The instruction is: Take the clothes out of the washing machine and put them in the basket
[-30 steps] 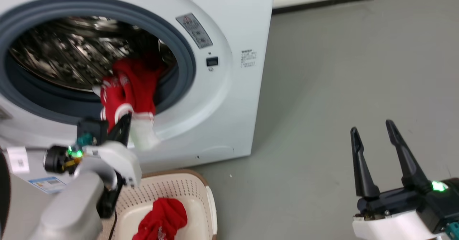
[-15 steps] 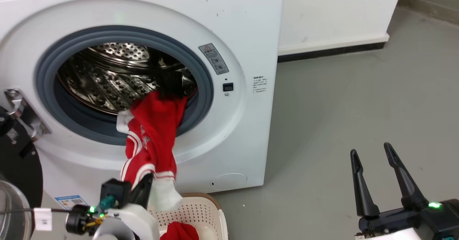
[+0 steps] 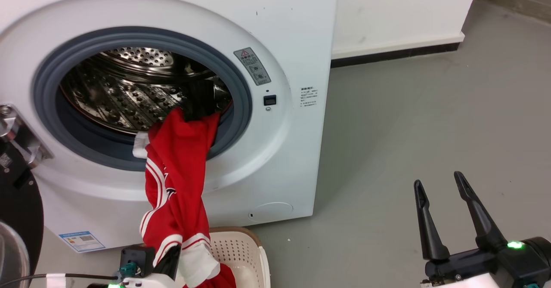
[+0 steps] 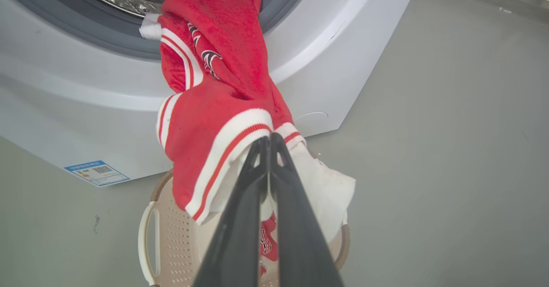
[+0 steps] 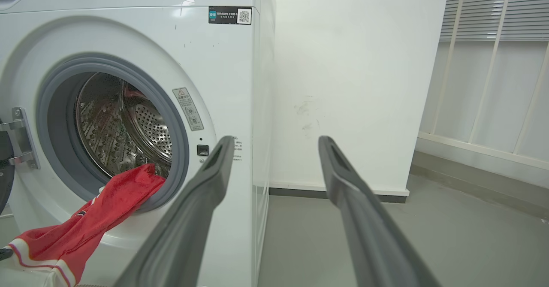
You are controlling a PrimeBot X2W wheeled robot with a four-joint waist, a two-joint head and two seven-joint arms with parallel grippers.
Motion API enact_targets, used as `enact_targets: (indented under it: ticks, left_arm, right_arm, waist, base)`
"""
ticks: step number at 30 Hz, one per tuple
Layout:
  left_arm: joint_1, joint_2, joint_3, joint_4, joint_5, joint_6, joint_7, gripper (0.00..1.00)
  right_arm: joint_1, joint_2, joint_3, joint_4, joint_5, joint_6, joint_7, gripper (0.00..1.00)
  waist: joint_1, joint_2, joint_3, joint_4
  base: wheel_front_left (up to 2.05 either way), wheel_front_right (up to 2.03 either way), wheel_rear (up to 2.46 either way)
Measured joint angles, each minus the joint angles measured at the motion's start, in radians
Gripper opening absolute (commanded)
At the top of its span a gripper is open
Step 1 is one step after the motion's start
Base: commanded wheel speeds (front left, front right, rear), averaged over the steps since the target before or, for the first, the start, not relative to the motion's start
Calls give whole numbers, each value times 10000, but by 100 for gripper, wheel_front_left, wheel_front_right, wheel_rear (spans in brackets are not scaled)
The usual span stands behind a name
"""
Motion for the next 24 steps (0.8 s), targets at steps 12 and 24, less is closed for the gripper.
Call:
enact_targets:
  ticks: [12, 24]
  left_arm:
    - [-815, -802, 265, 2815, -497, -1057, -182, 0]
    - [-2825, -1415, 514, 5875, -771, -2109, -167, 0]
  right_arm:
    - [-1077, -2, 201, -263, -8, 0, 0, 100]
    - [-2497, -2, 194, -571, 276, 0, 0, 100]
  waist:
    - [1, 0, 1486, -497]
    - [3, 0, 3837, -873]
  base:
    - [0, 0, 0]
    - [0, 0, 0]
